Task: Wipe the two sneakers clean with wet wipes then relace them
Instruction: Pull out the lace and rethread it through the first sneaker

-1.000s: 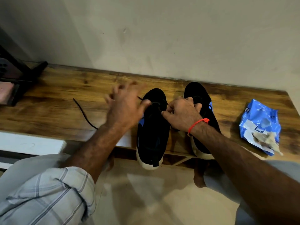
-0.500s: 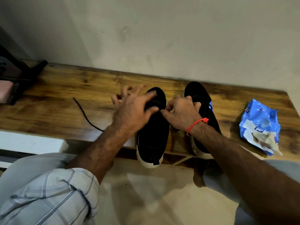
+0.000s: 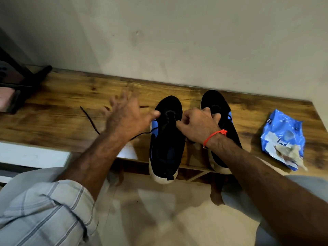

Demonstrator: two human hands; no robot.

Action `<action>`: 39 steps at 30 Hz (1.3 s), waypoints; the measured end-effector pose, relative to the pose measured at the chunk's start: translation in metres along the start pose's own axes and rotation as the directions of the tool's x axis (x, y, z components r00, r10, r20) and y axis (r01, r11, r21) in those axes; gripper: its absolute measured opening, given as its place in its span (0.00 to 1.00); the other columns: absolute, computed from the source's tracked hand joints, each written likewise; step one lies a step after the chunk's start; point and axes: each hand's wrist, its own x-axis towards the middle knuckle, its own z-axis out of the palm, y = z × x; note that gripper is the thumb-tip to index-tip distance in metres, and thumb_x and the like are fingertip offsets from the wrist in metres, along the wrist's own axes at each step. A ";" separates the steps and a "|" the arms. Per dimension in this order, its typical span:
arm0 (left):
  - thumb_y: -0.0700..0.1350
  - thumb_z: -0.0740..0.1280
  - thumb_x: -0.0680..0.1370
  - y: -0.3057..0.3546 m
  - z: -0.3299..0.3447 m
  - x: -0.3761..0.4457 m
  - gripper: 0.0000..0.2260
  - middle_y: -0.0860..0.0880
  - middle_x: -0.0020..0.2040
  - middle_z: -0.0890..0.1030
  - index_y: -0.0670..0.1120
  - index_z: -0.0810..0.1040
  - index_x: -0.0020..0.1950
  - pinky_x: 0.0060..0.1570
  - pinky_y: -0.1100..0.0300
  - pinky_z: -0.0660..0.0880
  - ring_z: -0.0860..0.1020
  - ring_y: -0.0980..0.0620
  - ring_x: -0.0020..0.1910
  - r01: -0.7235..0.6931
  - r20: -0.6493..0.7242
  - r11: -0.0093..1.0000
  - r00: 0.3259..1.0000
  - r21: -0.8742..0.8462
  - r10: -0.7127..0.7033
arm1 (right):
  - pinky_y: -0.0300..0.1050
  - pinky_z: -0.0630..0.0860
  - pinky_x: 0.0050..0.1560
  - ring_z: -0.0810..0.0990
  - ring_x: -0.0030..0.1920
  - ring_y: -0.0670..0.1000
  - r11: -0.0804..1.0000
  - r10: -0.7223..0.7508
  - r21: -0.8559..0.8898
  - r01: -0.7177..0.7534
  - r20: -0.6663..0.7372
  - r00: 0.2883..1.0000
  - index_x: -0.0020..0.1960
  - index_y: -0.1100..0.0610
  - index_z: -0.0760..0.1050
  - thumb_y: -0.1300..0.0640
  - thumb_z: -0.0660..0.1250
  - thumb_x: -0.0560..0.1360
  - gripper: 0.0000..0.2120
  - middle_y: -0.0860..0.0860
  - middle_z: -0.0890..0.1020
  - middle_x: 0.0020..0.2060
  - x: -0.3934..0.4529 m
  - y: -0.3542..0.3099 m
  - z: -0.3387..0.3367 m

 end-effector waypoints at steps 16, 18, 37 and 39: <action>0.60 0.58 0.84 0.023 0.023 -0.009 0.13 0.55 0.73 0.70 0.60 0.80 0.60 0.66 0.35 0.58 0.60 0.45 0.73 -0.119 0.170 0.989 0.980 0.089 0.103 | 0.61 0.61 0.63 0.61 0.70 0.57 0.964 -0.213 -0.153 0.218 0.051 0.976 0.59 0.44 0.77 0.45 0.61 0.79 0.12 0.46 0.68 0.69 -0.002 -0.016 0.020; 0.60 0.58 0.84 0.021 0.022 -0.011 0.14 0.56 0.76 0.66 0.60 0.79 0.64 0.67 0.35 0.57 0.57 0.44 0.75 -0.120 0.167 0.988 0.981 0.098 0.103 | 0.58 0.63 0.63 0.63 0.69 0.55 0.961 -0.228 -0.151 0.230 0.033 0.973 0.54 0.45 0.80 0.41 0.62 0.79 0.12 0.44 0.72 0.66 0.000 -0.016 0.022; 0.60 0.59 0.84 0.023 0.016 -0.012 0.15 0.54 0.80 0.61 0.60 0.79 0.66 0.70 0.31 0.53 0.52 0.43 0.79 -0.096 0.203 0.985 0.977 0.140 0.066 | 0.58 0.69 0.64 0.70 0.65 0.56 0.974 -0.224 0.025 0.224 0.021 0.974 0.43 0.51 0.77 0.48 0.67 0.77 0.08 0.49 0.76 0.62 0.015 -0.008 0.016; 0.60 0.58 0.83 0.023 0.016 -0.011 0.16 0.54 0.80 0.60 0.60 0.79 0.66 0.70 0.30 0.53 0.52 0.42 0.79 -0.094 0.213 0.983 0.975 0.157 0.059 | 0.56 0.76 0.57 0.76 0.56 0.57 0.986 -0.118 0.106 0.129 -0.105 0.987 0.39 0.54 0.75 0.53 0.69 0.76 0.09 0.53 0.77 0.53 0.027 0.007 0.003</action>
